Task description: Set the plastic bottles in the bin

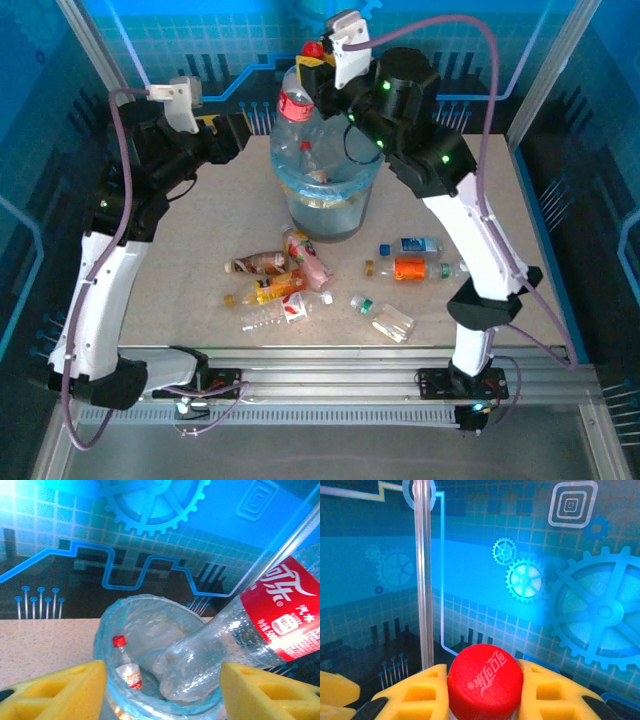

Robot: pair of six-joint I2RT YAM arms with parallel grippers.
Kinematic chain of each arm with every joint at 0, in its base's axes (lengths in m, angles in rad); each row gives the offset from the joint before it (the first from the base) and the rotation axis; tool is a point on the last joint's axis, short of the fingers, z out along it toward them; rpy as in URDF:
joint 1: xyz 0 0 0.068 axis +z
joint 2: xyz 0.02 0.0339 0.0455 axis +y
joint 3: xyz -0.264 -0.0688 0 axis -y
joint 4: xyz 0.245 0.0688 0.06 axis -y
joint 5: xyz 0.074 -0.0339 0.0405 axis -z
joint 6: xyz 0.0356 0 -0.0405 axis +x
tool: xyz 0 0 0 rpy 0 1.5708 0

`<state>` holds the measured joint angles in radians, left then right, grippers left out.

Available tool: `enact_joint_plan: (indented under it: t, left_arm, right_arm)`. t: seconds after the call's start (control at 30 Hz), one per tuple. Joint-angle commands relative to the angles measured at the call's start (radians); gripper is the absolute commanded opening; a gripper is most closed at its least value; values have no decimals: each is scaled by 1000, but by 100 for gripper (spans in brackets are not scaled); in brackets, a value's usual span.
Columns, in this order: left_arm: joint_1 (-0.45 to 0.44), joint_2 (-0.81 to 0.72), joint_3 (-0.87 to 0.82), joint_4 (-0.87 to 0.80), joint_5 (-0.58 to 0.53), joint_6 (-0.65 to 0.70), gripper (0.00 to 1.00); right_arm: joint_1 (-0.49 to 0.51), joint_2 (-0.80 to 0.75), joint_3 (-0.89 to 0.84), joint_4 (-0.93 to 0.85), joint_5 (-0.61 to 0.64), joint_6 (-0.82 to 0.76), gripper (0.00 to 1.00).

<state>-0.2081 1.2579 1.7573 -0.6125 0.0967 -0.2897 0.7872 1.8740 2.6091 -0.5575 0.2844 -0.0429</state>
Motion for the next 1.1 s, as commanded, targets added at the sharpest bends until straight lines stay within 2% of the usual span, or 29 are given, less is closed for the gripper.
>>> enact_joint_plan:
  t: [0.0, 0.2, 0.5, 0.87, 1.07]
  left_arm:
    - [57, -4, 2, -21, 54, -13, 62]
    - [126, -55, -107, 36, 49, 18, 64]
    - [156, -125, -284, 113, 33, 47, 65]
    - [166, -136, -331, 142, 56, 41, 66]
    - [174, -135, -355, 160, 73, 32, 66]
  right_arm:
    - [14, 56, 68, 16, 16, -60, 0]
    - [12, 116, 68, -4, 21, -104, 0]
    - [10, 161, 11, -12, -13, -138, 0]
    - [4, 180, 1, -23, 69, -123, 0]
    - [-27, 159, 26, -10, 64, -100, 0]
